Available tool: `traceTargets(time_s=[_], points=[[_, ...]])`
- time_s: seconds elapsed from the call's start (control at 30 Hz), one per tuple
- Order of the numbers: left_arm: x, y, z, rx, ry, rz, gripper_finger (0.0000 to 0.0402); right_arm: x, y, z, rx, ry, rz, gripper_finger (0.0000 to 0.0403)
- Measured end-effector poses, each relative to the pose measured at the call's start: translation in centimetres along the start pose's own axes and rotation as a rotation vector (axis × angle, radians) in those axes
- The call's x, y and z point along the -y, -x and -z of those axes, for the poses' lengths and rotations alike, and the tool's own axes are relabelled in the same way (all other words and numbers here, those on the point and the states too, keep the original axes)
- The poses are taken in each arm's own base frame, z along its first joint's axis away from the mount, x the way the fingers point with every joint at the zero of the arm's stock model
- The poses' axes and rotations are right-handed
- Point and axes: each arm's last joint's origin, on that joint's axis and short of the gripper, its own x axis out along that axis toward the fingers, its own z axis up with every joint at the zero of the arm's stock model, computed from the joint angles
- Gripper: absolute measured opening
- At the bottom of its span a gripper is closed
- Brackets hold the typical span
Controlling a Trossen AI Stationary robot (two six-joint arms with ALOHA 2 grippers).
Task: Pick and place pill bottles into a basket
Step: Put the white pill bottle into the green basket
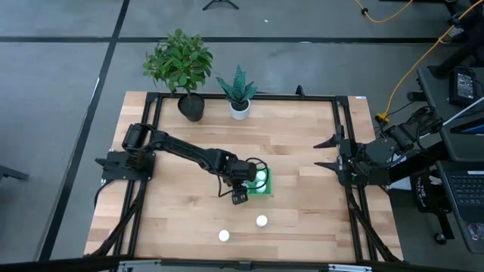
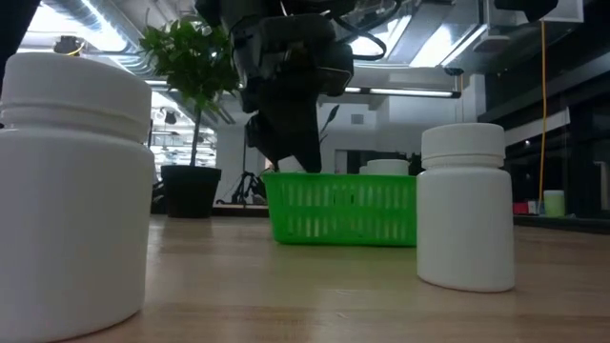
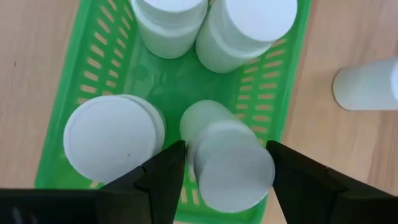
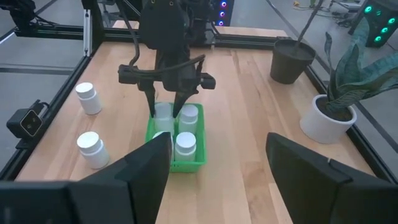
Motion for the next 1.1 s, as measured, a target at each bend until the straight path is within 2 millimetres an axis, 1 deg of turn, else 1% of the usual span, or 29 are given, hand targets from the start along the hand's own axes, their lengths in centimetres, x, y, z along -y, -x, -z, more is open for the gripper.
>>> traceTargets(time_s=[0.17,0.37,0.5,0.63,0.77,0.93,1.1], points=[[0.3,0.5,-0.3,0.002,0.011,0.021,0.0233,0.0,0.0,0.0,0.000,0.001,0.000,0.0264],[1.3,2.1,-1.5,0.056,-0.024,-0.004,0.0245,0.0,0.0,0.1,-0.005,0.005,0.001,0.0264],[1.6,3.3,-2.1,0.046,-0.033,-0.047,0.0247,0.0,0.0,0.2,-0.015,0.011,0.003,0.0264],[2.7,5.5,-3.0,0.070,-0.061,-0.093,0.0247,0.0,0.0,0.2,-0.017,-0.003,-0.010,0.0264],[4.2,8.5,-3.9,0.139,-0.092,-0.174,0.0247,-0.8,-0.8,0.2,-0.064,-0.034,-0.093,0.0264],[5.9,12.5,-5.1,0.302,-0.049,-0.273,0.0247,-3.1,-3.4,-0.1,-0.156,-0.033,-0.236,0.0264],[7.7,16.0,-5.7,0.451,-0.005,-0.296,0.0246,-5.2,-6.1,-1.5,-0.287,0.117,-0.261,0.0264]])
